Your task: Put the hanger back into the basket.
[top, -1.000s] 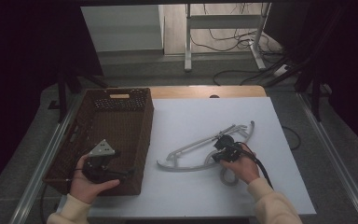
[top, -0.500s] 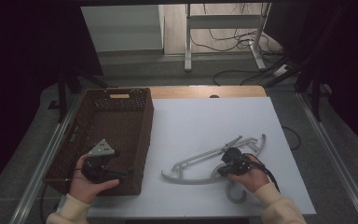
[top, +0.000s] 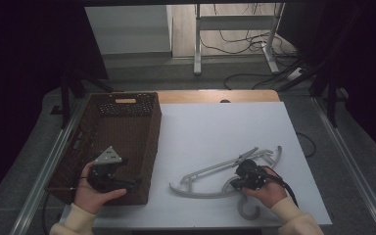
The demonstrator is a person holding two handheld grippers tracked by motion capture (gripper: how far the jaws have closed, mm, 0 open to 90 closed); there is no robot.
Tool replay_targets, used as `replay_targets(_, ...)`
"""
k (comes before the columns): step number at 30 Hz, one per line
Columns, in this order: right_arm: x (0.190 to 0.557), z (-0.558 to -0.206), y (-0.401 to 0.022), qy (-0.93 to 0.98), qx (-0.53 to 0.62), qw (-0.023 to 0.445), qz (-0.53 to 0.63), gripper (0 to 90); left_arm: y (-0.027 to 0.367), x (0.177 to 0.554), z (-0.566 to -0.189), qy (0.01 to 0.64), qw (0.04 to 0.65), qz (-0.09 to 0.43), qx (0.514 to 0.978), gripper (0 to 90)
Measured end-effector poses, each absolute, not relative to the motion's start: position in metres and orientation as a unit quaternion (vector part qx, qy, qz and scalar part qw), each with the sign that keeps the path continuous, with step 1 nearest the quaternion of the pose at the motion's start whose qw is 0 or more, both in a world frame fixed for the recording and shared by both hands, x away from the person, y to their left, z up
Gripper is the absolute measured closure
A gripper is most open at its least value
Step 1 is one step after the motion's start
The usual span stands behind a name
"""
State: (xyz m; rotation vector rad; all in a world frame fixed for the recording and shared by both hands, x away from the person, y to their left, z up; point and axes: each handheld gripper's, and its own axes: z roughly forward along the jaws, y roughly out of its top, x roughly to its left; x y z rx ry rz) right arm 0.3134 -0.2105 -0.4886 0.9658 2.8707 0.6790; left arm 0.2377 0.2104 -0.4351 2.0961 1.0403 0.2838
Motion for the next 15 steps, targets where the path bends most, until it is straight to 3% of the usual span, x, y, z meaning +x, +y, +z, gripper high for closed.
replay_targets(6, 0.303, -0.466, -0.241, 0.888, 0.356, 0.062, 0.285, 89.8, 0.21, 0.238, -0.436, 0.406, 0.382, 0.11, 0.823, 15.6)
replay_targets(14, 0.295, -0.466, -0.29, 0.844, 0.429, 0.078, 0.311, 89.6, 0.207, 0.238, -0.434, 0.402, 0.383, 0.112, 0.824, 15.7)
replay_targets(15, 0.296, -0.468, -0.3, 0.833, 0.444, 0.076, 0.321, 86.2, 0.206, 0.238, -0.434, 0.4, 0.383, 0.112, 0.825, 15.7)
